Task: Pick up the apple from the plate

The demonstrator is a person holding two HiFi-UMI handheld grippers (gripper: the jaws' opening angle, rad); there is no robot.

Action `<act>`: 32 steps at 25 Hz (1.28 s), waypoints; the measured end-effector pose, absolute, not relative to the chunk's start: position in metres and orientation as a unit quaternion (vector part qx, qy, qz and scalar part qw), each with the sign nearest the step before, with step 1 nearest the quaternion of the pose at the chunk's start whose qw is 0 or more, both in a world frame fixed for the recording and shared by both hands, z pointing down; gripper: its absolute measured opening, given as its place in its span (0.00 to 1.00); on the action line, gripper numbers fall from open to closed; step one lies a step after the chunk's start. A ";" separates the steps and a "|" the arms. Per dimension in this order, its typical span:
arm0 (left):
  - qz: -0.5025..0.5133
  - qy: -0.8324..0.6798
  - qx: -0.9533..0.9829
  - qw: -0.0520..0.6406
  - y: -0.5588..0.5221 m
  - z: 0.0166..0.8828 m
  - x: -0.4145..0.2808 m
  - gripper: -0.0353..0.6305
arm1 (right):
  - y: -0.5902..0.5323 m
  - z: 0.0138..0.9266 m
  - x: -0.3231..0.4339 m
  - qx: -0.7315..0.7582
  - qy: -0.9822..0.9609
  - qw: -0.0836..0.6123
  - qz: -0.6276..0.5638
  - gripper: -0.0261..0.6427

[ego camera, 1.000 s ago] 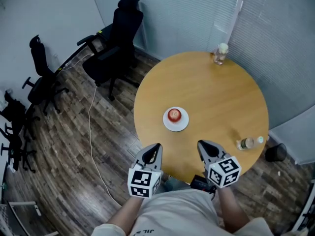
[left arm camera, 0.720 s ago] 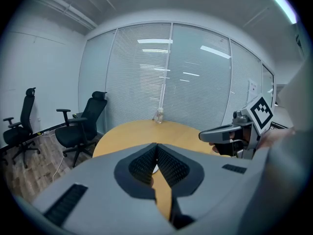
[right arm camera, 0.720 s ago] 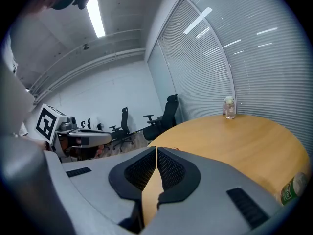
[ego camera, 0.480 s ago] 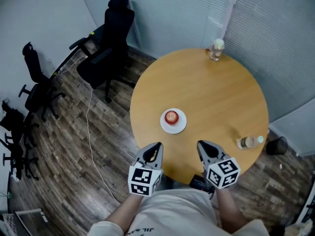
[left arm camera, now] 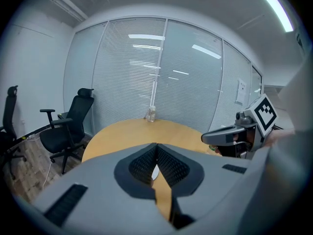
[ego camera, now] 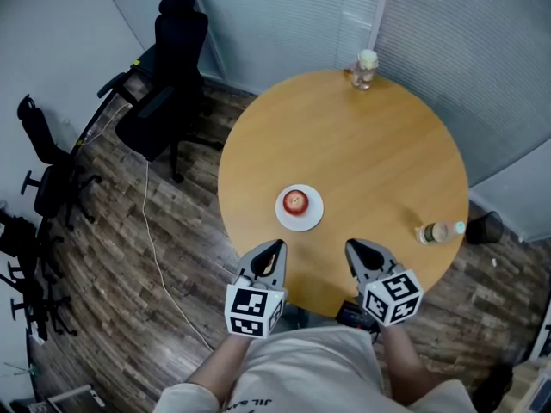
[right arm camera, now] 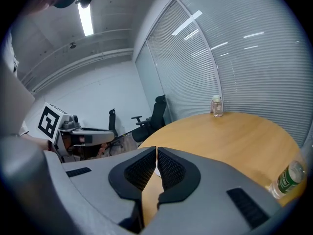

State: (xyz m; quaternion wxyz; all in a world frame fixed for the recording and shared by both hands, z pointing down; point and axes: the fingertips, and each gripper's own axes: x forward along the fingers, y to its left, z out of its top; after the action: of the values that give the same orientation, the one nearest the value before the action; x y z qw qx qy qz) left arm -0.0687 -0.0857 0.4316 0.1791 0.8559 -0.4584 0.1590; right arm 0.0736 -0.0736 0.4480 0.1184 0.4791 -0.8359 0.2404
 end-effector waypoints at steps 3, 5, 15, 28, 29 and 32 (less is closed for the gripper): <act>0.163 -0.452 0.859 0.177 -0.091 0.438 -0.069 0.06 | -0.075 0.452 0.074 0.486 -0.830 0.119 0.246 0.09; 0.168 -0.450 0.858 0.181 -0.097 0.444 -0.071 0.06 | -0.080 0.458 0.073 0.488 -0.827 0.122 0.250 0.09; 0.188 -0.432 0.862 0.188 -0.124 0.472 -0.062 0.06 | -0.099 0.479 0.068 0.487 -0.821 0.137 0.263 0.09; 0.228 -0.415 0.857 0.203 -0.151 0.514 -0.054 0.06 | -0.127 0.503 0.066 0.483 -0.816 0.143 0.284 0.09; 0.229 -0.414 0.857 0.205 -0.154 0.517 -0.054 0.07 | -0.129 0.505 0.066 0.483 -0.815 0.144 0.286 0.09; 0.232 -0.408 0.857 0.211 -0.160 0.524 -0.053 0.11 | -0.131 0.510 0.066 0.482 -0.812 0.147 0.293 0.09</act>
State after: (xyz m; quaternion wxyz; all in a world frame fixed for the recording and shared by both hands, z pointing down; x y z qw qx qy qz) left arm -0.0527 -0.1602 0.5243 0.2109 0.8574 -0.4080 0.2324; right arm 0.0659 -0.1308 0.5105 0.1475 0.4823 -0.8123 0.2929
